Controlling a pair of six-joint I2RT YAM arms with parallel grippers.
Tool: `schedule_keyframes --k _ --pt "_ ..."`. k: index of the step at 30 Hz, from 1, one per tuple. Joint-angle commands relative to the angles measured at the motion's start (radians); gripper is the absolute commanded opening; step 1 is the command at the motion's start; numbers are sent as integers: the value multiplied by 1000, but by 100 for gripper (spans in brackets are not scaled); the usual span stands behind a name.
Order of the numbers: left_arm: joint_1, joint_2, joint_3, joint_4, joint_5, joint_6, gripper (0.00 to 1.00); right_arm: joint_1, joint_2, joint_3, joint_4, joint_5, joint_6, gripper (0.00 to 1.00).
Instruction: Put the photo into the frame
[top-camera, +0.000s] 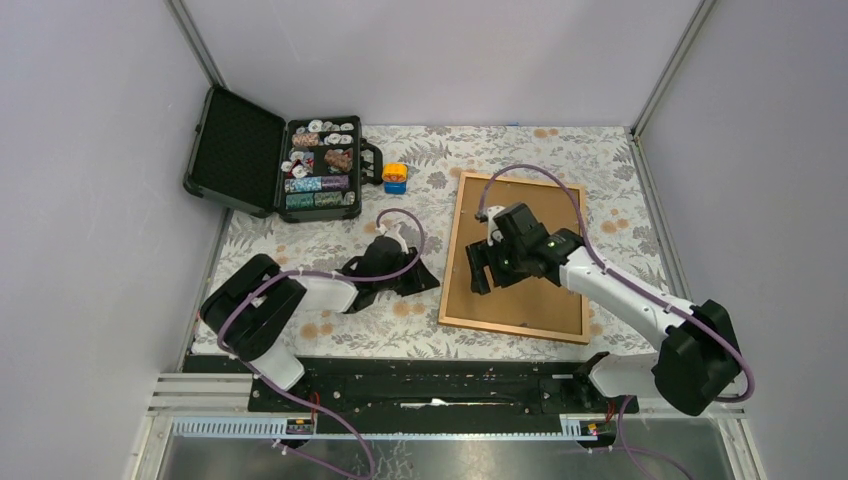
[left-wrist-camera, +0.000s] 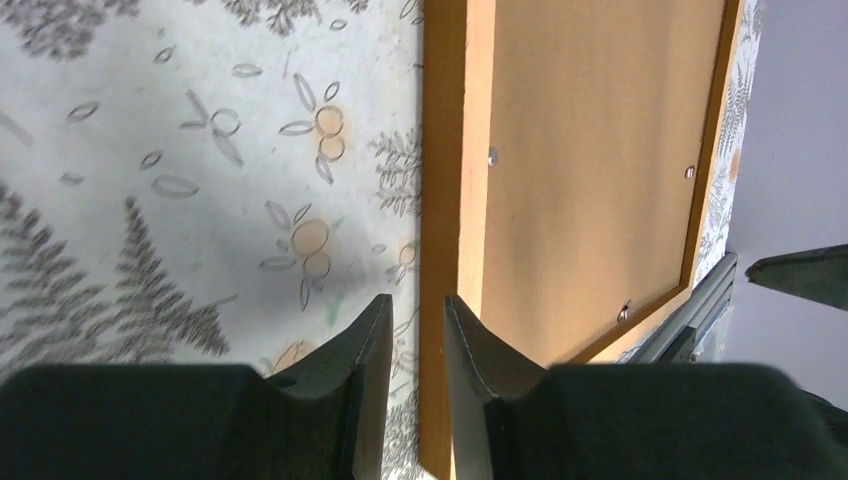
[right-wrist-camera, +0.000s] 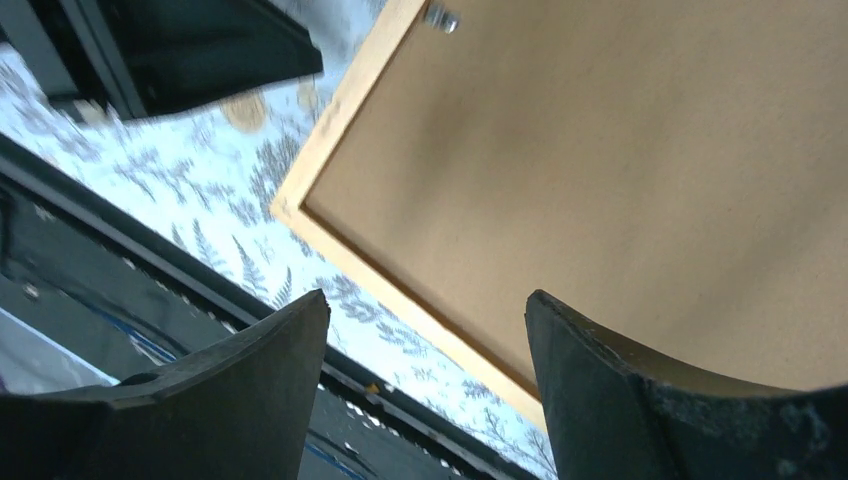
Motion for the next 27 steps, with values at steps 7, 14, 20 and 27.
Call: schedule_keyframes --k 7,14,20,27 --pt "-2 -252 -207 184 -159 -43 39 225 160 57 -233 219 -66 78" --pt "-3 -356 -303 248 -210 -64 44 286 264 84 -226 216 -59 72" --pt "-3 -347 -297 250 -206 -58 44 306 337 77 -196 244 -30 58" --pt "-3 -336 -290 253 -202 -53 45 318 380 64 -114 256 18 48"
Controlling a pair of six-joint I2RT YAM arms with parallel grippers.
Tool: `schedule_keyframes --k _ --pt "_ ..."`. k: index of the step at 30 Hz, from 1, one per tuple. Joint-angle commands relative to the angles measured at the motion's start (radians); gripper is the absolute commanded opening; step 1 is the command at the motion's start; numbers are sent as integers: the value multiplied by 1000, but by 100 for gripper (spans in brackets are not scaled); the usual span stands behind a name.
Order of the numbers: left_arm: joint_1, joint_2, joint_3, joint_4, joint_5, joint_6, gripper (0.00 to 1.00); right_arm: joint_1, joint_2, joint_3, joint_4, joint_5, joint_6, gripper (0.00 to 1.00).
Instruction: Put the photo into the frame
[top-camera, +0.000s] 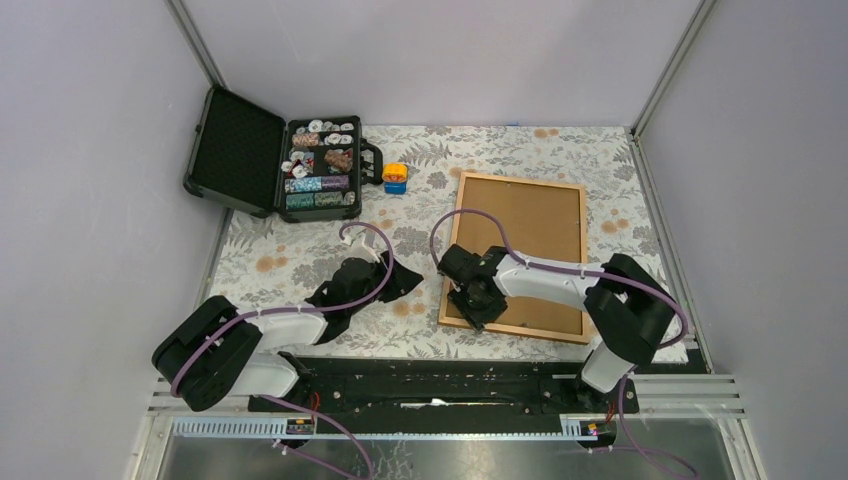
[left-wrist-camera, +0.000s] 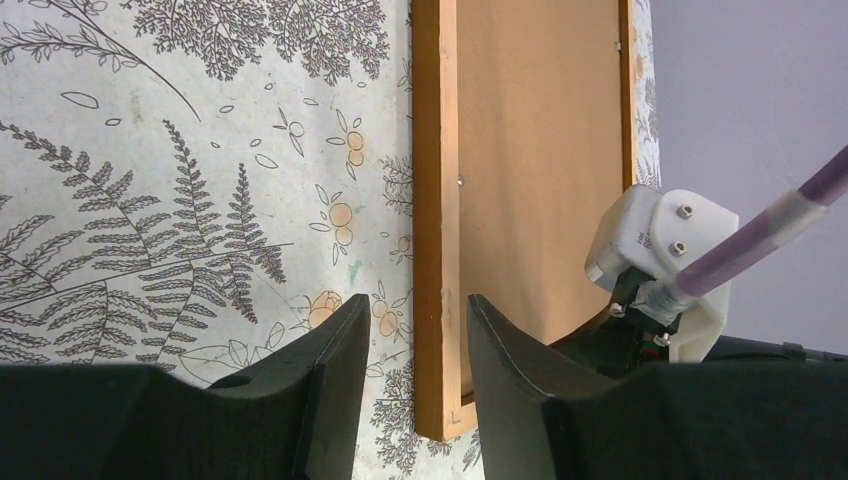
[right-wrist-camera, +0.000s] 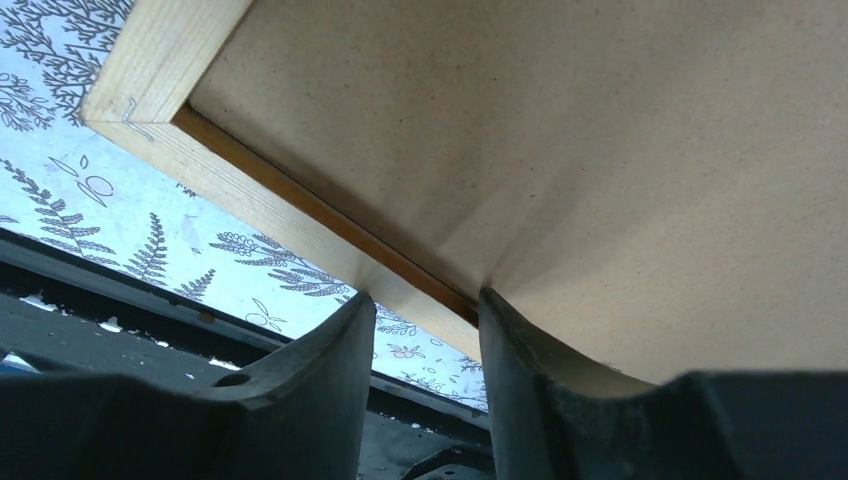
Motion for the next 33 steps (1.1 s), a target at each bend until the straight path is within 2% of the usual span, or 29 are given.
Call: schedule_keyframes --k 1,4,8,12,16,20,22,28,33 --pt "-2 3 9 66 -11 5 45 9 41 14 74 69 50 42" --pt "-2 6 11 65 -11 6 45 10 64 35 115 136 97 17" --pt "-1 5 9 64 -16 2 45 7 113 96 196 216 155 0" --pt "-2 -9 -2 66 -21 -1 45 0 234 237 216 294 186 0" --pt "-2 -18 -5 62 -21 -1 45 -40 341 386 219 267 209 0" --pt "-2 -25 -8 56 -52 -4 45 -78 360 465 201 204 207 12" --pt "-2 -35 -14 57 -61 -9 46 -86 316 448 193 195 193 23" --pt "-2 -58 -46 94 -78 -18 53 -96 94 255 114 169 158 51" --pt "-2 -40 -34 94 -59 -14 55 -96 -94 78 17 95 222 66"
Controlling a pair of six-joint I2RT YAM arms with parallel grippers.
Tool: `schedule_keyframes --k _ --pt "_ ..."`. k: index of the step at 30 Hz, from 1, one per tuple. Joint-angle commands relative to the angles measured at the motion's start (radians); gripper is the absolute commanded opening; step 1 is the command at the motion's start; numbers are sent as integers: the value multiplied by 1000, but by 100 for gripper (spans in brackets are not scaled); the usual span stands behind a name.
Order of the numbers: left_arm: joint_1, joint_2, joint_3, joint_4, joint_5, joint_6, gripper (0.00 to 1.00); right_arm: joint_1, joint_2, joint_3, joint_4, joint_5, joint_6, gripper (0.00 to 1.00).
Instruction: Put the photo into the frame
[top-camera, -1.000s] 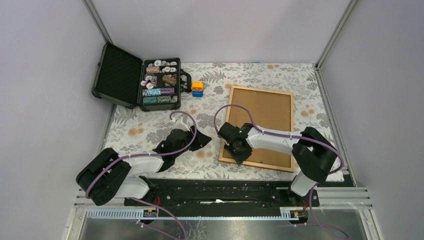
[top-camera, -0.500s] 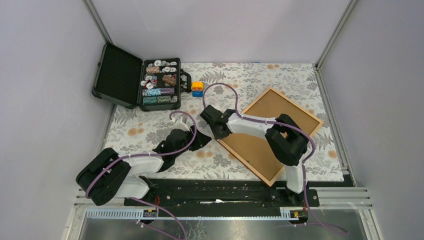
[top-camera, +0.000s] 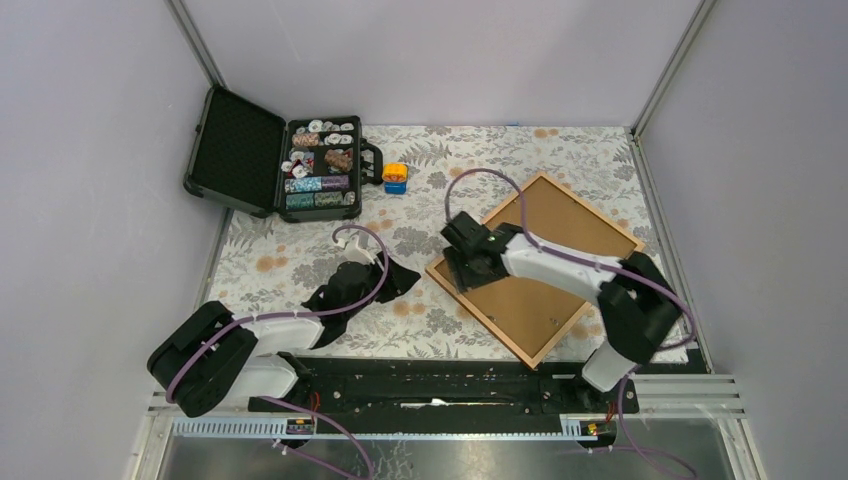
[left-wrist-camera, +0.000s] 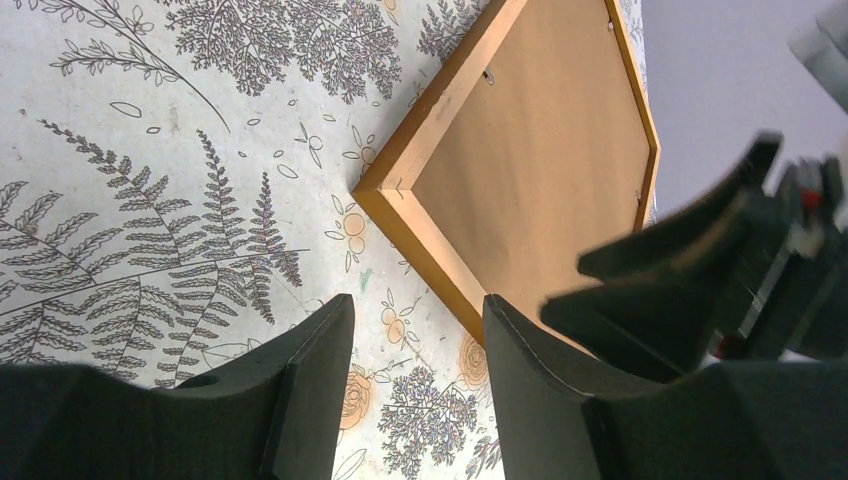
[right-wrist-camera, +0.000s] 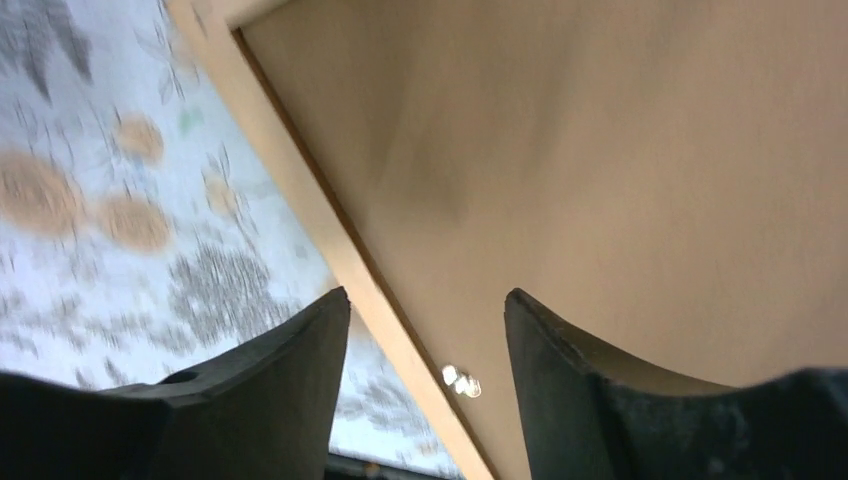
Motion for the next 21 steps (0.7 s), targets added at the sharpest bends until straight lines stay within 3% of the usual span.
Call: schedule_keyframes --k 1,5,10,17,21 --pt "-2 0 8 65 -6 2 55 -1 -189 -139 -106 -87 65 68" --pt "-2 12 18 60 -1 0 56 19 -278 -256 -98 -152 128 70" --pt "-2 29 34 48 8 0 57 71 -251 -295 -91 -90 165 66" --pt "-2 36 42 41 21 3 57 108 -181 -321 10 43 189 50" --pt "-2 56 63 22 22 3 57 108 -120 -281 100 111 178 33"
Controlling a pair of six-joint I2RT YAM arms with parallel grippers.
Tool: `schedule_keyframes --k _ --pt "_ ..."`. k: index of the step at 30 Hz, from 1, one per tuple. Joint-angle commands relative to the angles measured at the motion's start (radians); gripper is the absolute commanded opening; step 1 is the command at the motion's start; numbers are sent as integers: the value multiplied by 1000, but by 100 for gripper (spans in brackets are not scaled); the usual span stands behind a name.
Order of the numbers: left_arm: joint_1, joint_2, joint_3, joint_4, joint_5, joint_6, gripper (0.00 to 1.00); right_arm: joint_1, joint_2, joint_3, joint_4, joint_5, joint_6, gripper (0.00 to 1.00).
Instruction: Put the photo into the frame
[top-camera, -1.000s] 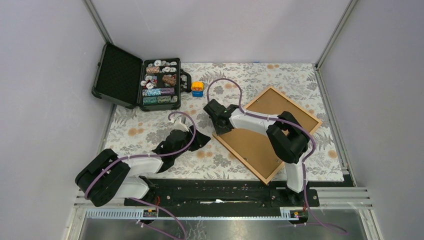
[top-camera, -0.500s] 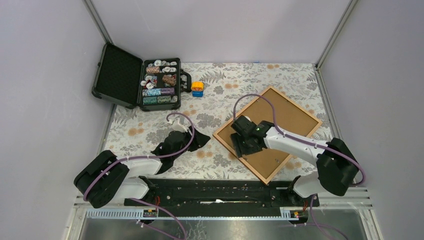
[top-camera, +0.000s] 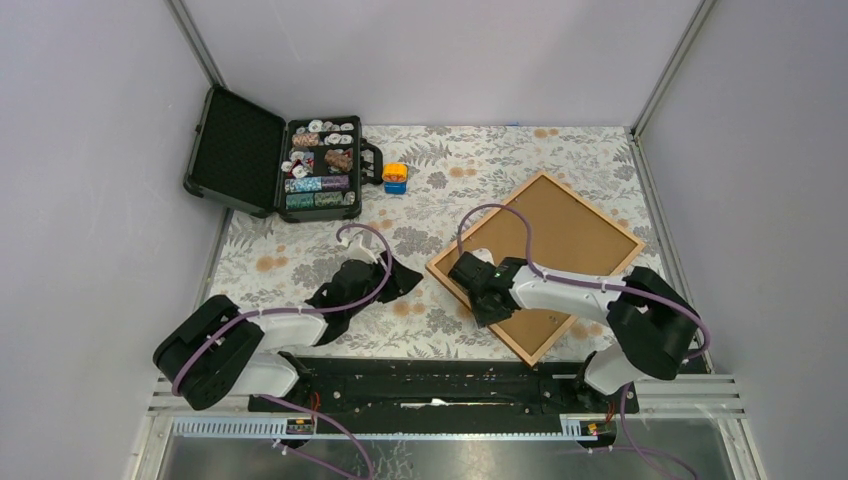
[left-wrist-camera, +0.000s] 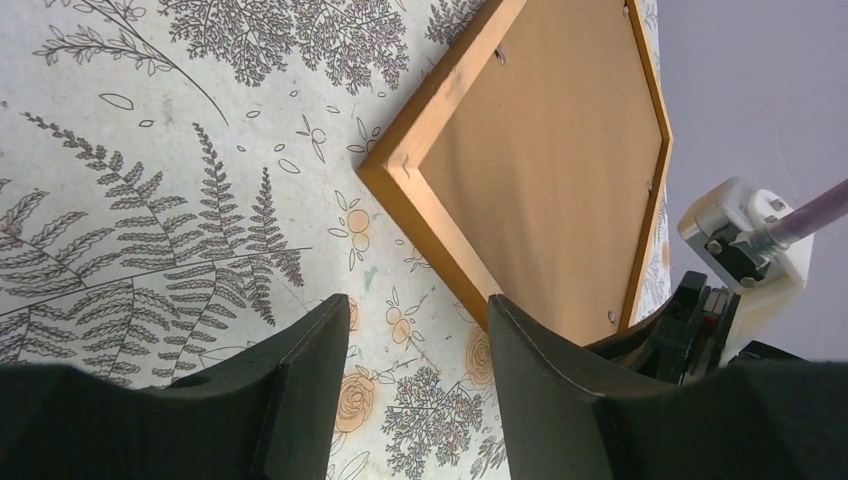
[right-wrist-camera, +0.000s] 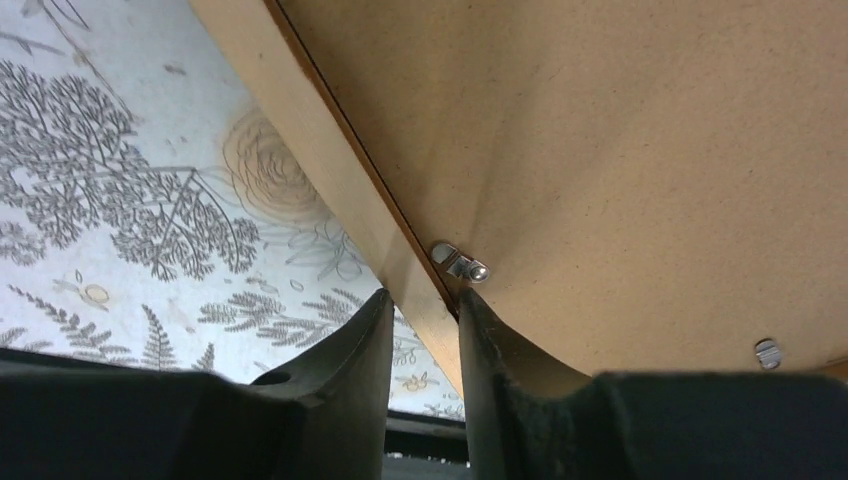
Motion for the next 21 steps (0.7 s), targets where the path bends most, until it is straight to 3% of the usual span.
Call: schedule_keyframes --k 1,5,9,12,16,21 --pt "-2 21 49 19 8 4 57 6 81 45 148 137 4 29" --pt "-2 19 54 4 6 4 57 5 174 154 205 174 -14 13" --pt "11 13 64 -33 -3 -15 57 1 260 283 228 162 -5 11" --pt "58 32 96 -93 38 -44 57 -2 293 344 228 127 11 21" --pt "120 118 185 -172 138 -36 59 -30 250 326 229 54 -8 50" --pt "135 263 291 -170 213 -31 57 -127 125 214 294 -95 -52 57"
